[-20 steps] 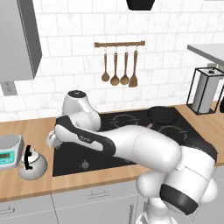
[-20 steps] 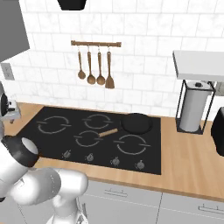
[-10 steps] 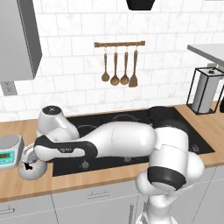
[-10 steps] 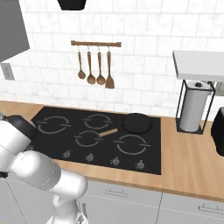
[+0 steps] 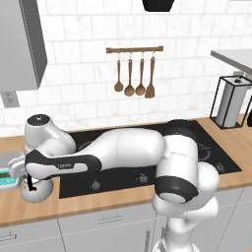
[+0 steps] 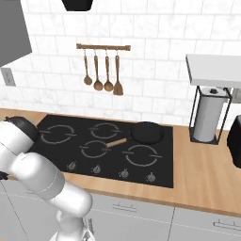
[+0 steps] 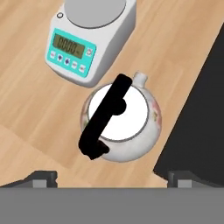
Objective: Pick the kettle from the counter and place it on a stove burner. Then turn the burner on.
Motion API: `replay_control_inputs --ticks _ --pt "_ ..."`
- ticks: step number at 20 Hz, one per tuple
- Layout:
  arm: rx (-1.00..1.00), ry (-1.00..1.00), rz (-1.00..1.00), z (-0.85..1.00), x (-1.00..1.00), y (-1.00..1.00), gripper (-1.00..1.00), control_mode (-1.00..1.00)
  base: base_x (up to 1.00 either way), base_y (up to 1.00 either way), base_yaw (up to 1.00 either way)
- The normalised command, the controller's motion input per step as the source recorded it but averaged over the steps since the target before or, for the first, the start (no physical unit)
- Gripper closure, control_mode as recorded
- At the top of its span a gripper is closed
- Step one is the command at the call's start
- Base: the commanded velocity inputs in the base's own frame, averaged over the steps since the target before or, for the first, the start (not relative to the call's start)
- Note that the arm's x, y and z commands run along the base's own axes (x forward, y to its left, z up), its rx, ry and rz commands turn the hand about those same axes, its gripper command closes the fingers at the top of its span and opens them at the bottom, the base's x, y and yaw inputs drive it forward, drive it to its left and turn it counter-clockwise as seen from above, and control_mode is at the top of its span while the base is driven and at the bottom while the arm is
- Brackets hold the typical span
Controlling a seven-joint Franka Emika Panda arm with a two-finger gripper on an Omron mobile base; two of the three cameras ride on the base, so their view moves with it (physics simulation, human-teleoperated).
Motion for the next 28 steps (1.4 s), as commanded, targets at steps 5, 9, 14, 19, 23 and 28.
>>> replay_control_inputs --ticks 5,9,14,19,23,28 --pt "0.0 0.09 -0.2 -0.08 0.0 0.0 -1.0 -1.0 0.0 0.0 0.0" --pt "0.0 0.02 -0.09 -0.45 0.0 0.0 -1.0 -1.0 0.0 0.0 0.0" --pt "0.0 0.0 -0.01 -0.28 0.0 0.0 -1.0 -1.0 0.0 0.0 0.0" --pt "0.0 0.0 -0.01 0.0 0.0 0.02 -1.0 -1.0 0.0 0.0 0.0" --pt "0.0 0.0 -0.04 -0.1 0.02 0.02 -1.0 -1.0 0.0 0.0 0.0" --pt "0.0 0.0 -0.06 -0.23 0.01 0.05 -1.0 -1.0 0.0 0.0 0.0"
